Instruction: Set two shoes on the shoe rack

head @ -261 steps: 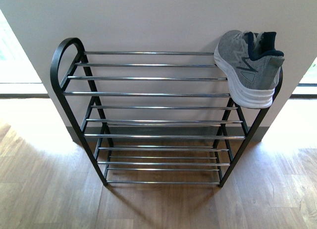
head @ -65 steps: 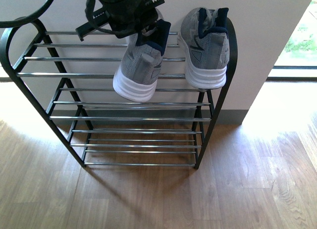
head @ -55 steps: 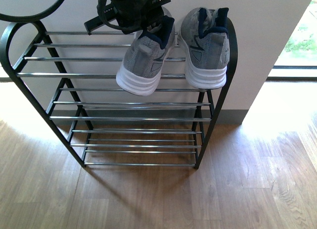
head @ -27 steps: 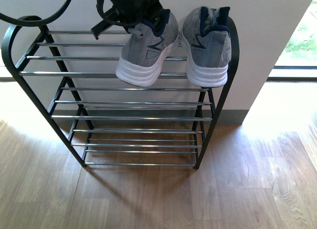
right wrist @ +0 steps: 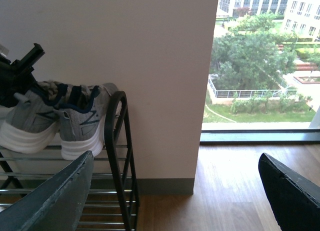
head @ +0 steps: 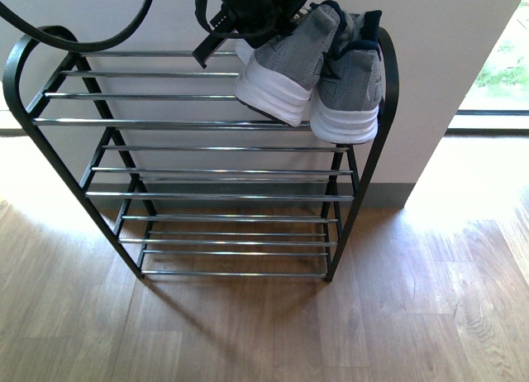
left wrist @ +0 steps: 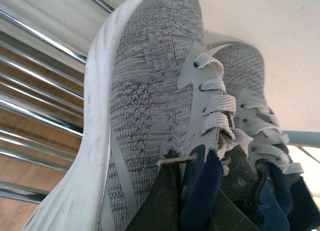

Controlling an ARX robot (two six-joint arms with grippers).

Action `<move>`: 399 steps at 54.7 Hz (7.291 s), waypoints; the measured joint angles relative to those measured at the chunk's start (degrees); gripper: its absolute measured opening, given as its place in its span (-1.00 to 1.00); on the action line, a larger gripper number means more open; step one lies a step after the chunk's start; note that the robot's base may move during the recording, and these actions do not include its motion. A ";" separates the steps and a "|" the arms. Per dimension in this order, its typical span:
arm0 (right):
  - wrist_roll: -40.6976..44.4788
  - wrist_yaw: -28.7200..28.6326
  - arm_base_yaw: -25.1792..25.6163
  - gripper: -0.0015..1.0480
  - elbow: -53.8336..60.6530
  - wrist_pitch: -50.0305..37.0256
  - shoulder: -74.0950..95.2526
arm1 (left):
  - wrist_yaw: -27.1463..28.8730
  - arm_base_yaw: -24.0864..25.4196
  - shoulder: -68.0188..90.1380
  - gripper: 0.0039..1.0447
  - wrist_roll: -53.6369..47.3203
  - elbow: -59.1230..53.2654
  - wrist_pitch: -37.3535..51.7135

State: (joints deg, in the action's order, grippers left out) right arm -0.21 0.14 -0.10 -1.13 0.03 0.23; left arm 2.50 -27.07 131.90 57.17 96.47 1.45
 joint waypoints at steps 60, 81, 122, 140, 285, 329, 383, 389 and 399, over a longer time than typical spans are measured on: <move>0.00 0.00 0.00 0.82 0.00 0.00 0.00 | -1.03 0.57 -2.75 -0.98 -11.26 -7.10 3.69; 0.00 0.00 0.00 0.82 0.00 0.00 0.00 | -2.49 0.92 -3.02 -0.03 -18.21 -8.04 4.28; 0.00 0.00 0.00 0.82 0.00 0.00 0.00 | 8.41 15.61 -52.46 -0.54 -55.56 -67.93 49.18; 0.00 0.00 0.00 0.82 0.00 0.00 0.00 | 4.46 19.80 -63.78 -0.98 -56.39 -80.70 50.40; 0.00 0.00 0.00 0.82 0.00 0.00 0.00 | -2.49 26.88 -130.97 -0.62 -56.59 -95.65 -1.46; 0.00 -0.07 0.00 0.82 0.00 0.00 -0.04 | -2.49 26.88 -130.99 0.83 -56.72 -95.65 -1.46; 0.02 -0.11 0.00 0.82 0.00 0.02 -0.04 | -2.51 26.88 -130.99 0.83 -56.74 -95.65 -1.49; 0.02 0.02 0.00 0.82 0.00 0.02 -0.04 | -2.54 26.88 -130.99 0.83 -56.74 -95.65 -1.46; 0.02 0.00 0.00 0.82 0.00 0.02 -0.04 | -2.51 26.88 -130.99 0.83 -56.74 -95.65 -1.46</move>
State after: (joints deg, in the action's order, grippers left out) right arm -0.19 0.14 -0.10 -1.13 0.05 0.19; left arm -0.01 -0.19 0.91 0.43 0.82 -0.01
